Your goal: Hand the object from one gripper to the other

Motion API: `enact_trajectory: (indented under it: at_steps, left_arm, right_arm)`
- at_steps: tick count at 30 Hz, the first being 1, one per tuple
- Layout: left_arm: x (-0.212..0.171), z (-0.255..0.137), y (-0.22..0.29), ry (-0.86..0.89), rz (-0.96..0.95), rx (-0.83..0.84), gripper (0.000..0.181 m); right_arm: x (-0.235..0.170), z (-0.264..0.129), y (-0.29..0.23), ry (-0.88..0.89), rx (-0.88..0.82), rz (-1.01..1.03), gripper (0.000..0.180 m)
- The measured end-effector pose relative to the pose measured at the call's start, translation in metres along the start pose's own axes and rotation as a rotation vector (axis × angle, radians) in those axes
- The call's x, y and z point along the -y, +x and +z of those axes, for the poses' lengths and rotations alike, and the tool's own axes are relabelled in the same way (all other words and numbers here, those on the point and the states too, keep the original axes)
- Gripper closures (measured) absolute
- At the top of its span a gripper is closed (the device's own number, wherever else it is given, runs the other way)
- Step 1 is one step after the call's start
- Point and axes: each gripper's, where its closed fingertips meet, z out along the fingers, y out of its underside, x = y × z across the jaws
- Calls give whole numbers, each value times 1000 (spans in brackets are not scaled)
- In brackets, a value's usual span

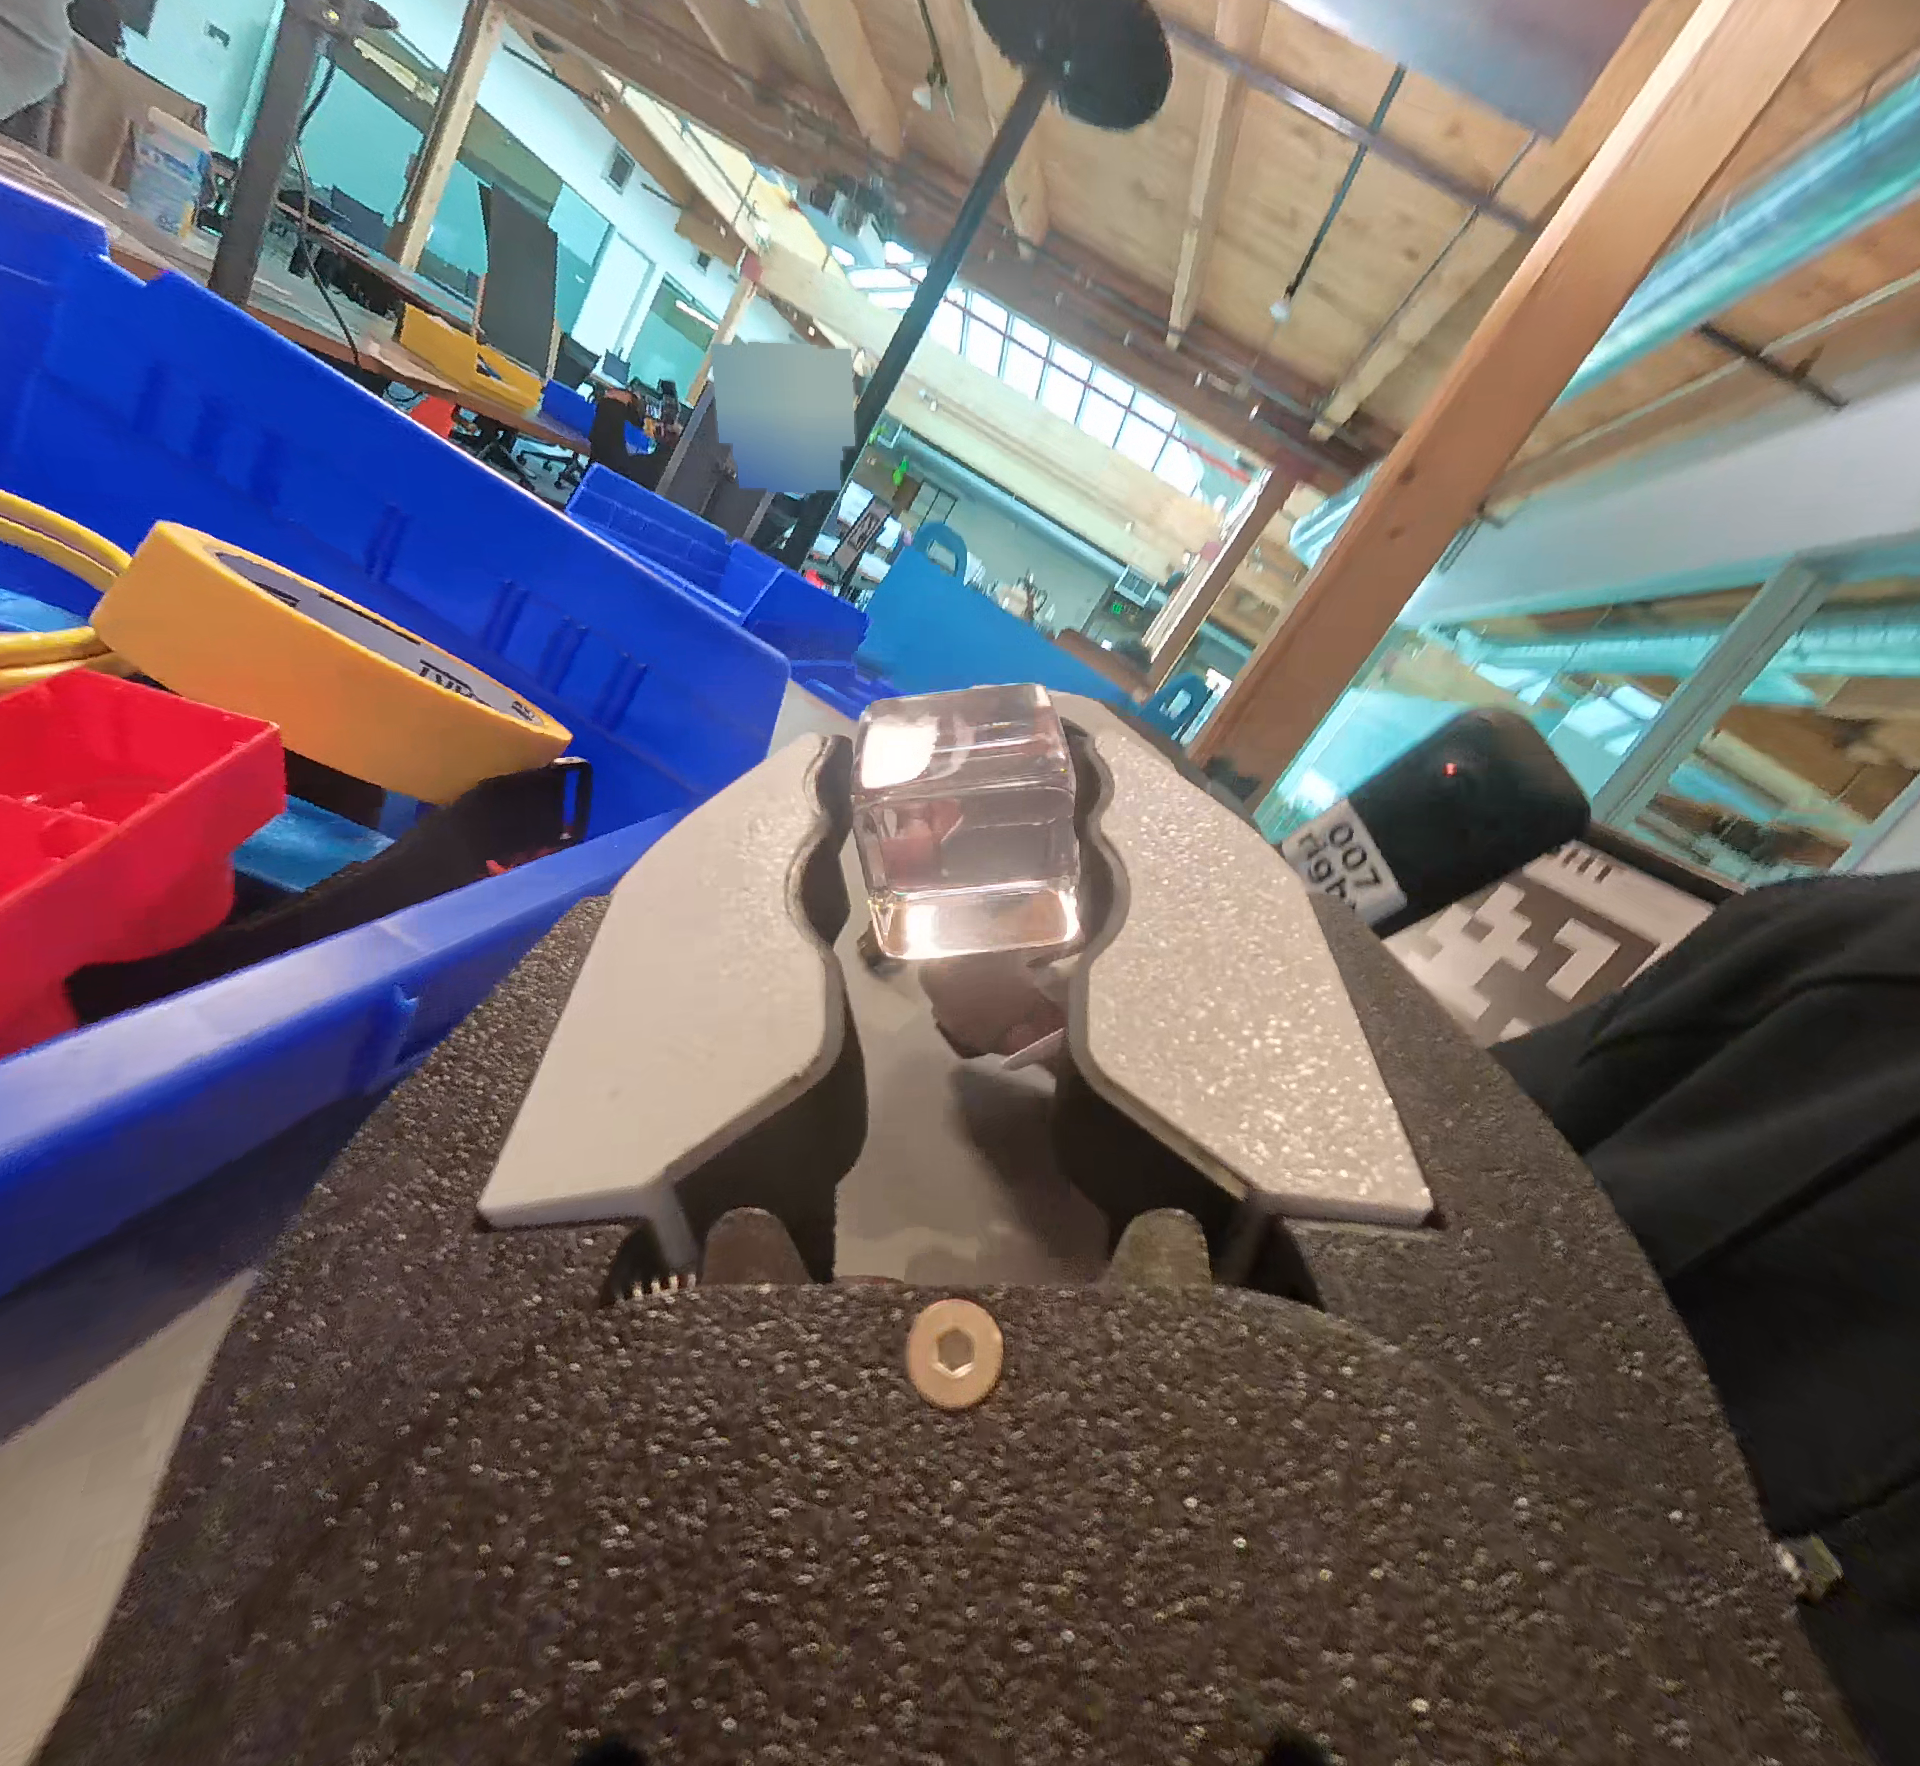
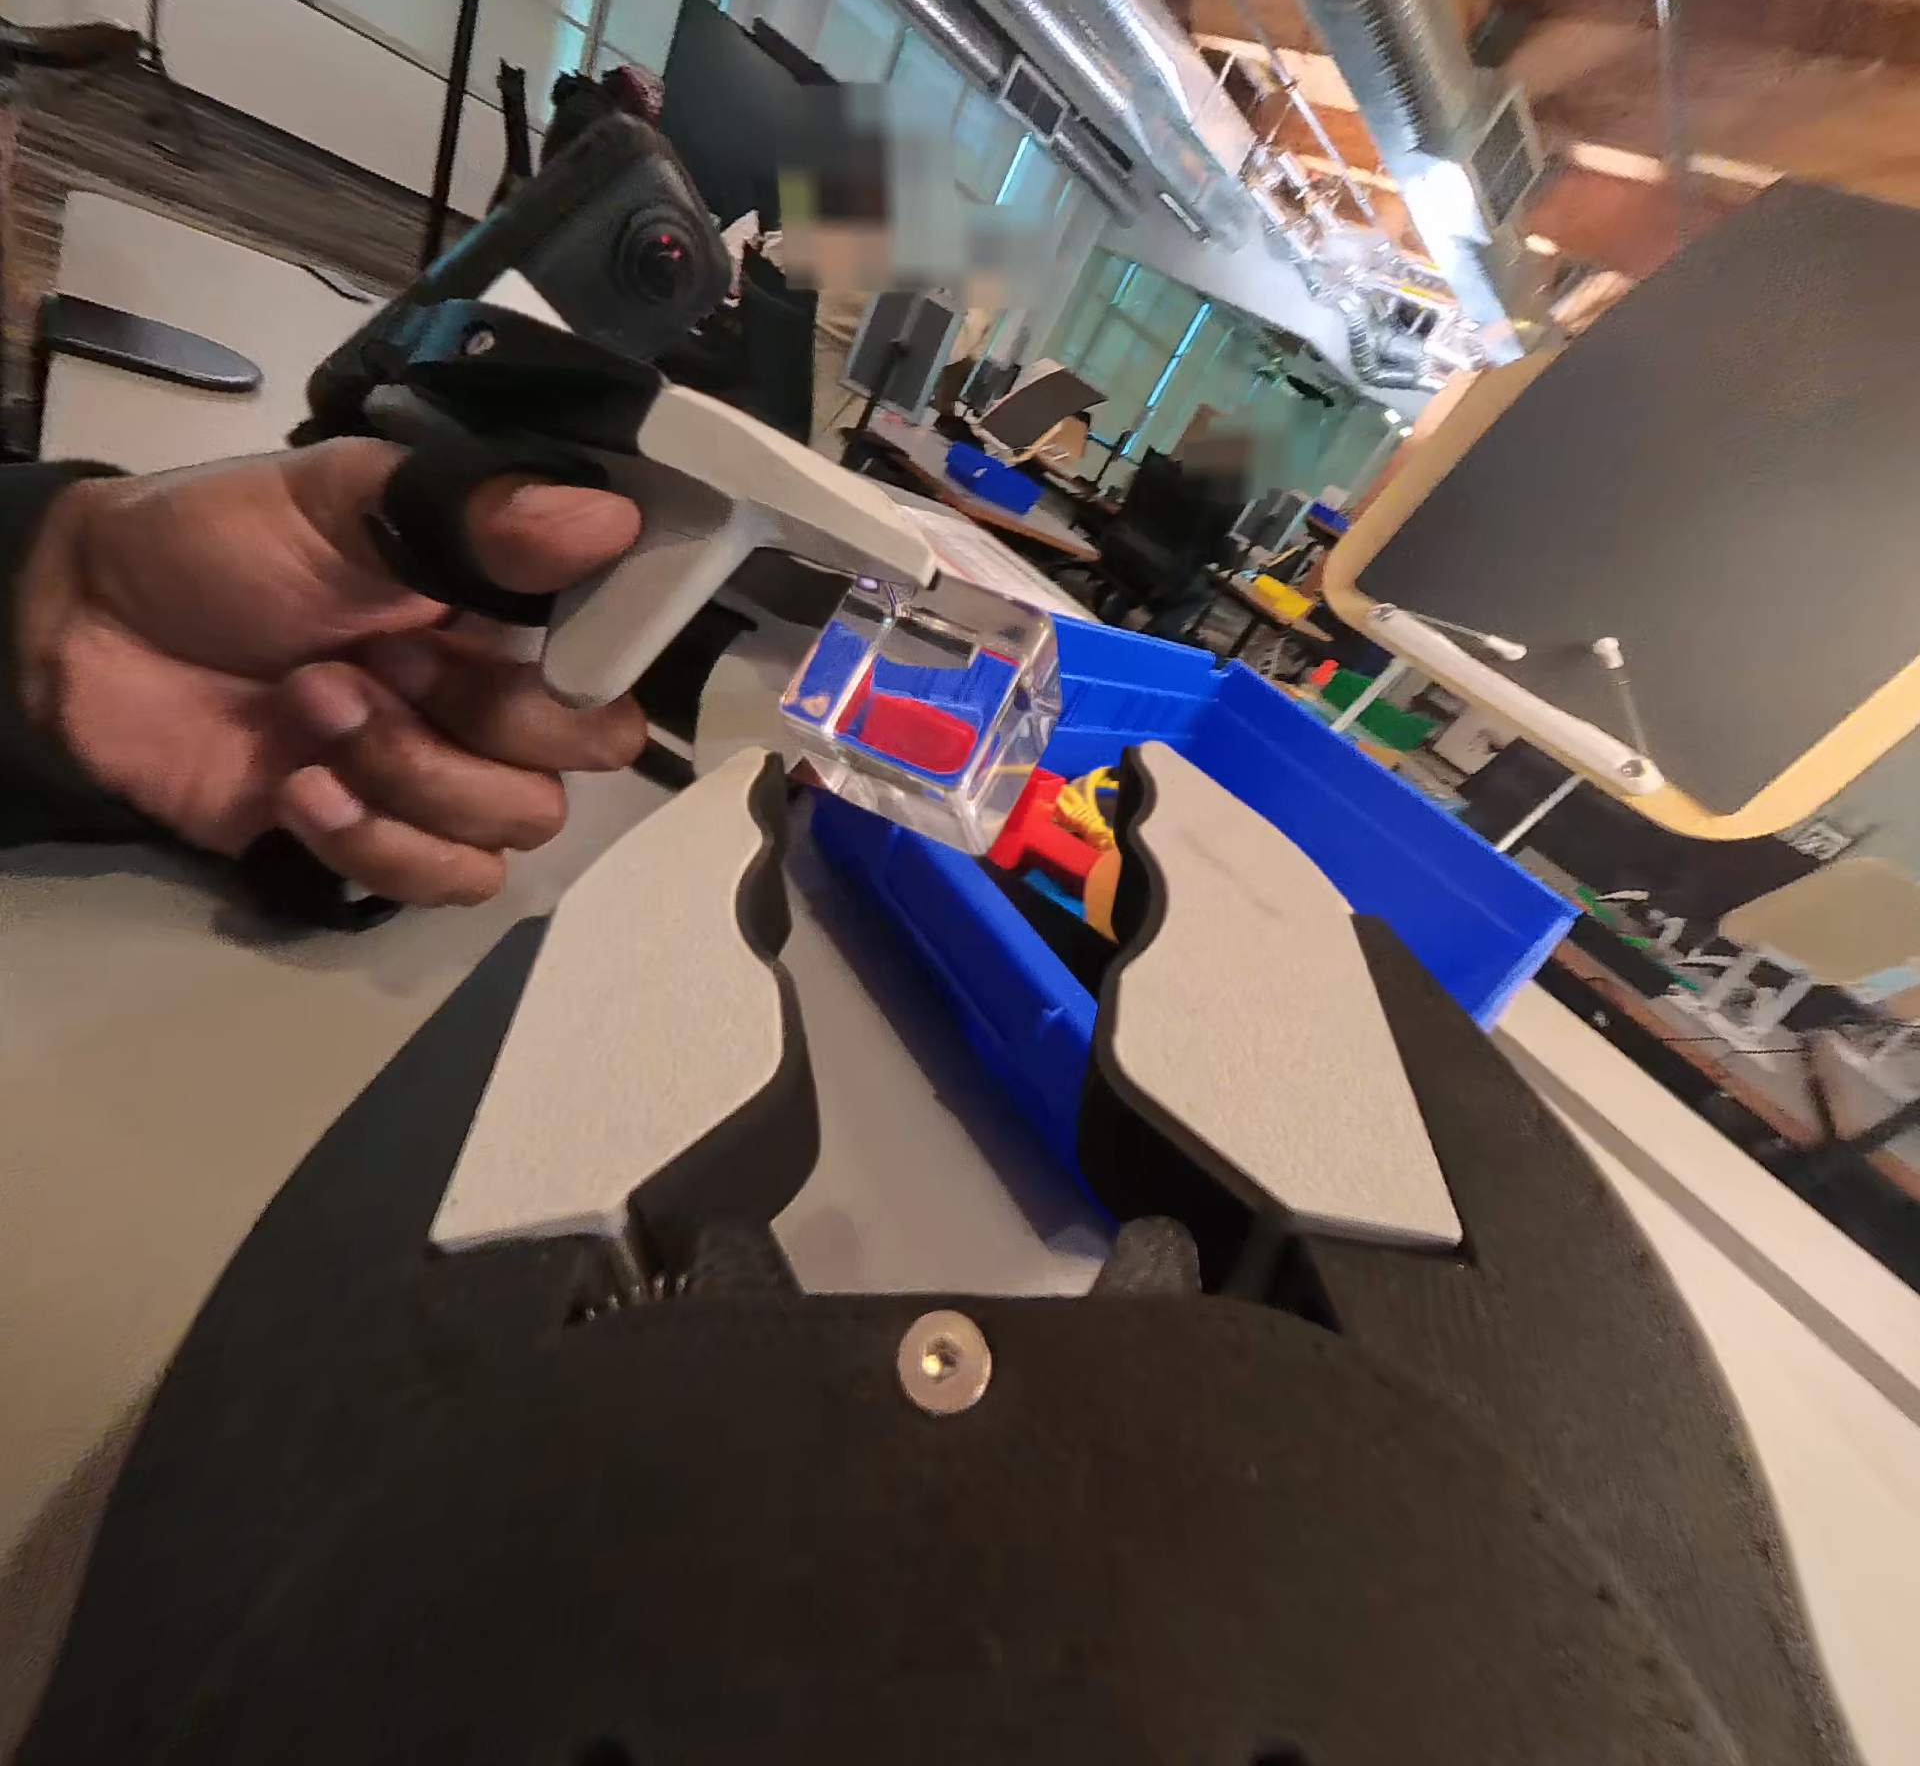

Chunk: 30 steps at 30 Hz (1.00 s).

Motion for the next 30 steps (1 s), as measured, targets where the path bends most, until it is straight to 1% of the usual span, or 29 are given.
enact_trajectory:
  at_steps: [7, 12, 13, 17, 19, 22, 24, 30]
  left_arm:
    - [4, 11, 1, 182, -199, -15, 139]
    - [-1, 19, 8, 220, -265, -44, 139]
    - [-2, 19, 8, 219, -266, -48, 139]
    - [-3, 19, 9, 166, -239, -55, 139]
    - [-1, 16, 11, 157, -209, -63, 139]
    - [-1, 12, 11, 118, -198, -79, 140]
    - [-2, 12, 11, 110, -206, -86, 140]
    - [-13, 12, 14, -11, -204, -107, 140]
  right_arm:
    - [4, -1, 7, 18, -71, -54, 119]
    - [3, -1, 8, 8, -90, -74, 122]
    - [3, -1, 6, 11, -82, -78, 126]
    - [3, -2, 4, 11, -61, -75, 129]
    - [5, -5, 9, 30, -79, -60, 139]
    - [8, -9, 20, 60, -85, 39, 144]
    - [8, -9, 21, 63, -74, 66, 141]
    - [8, -7, 13, 59, -66, -33, 132]
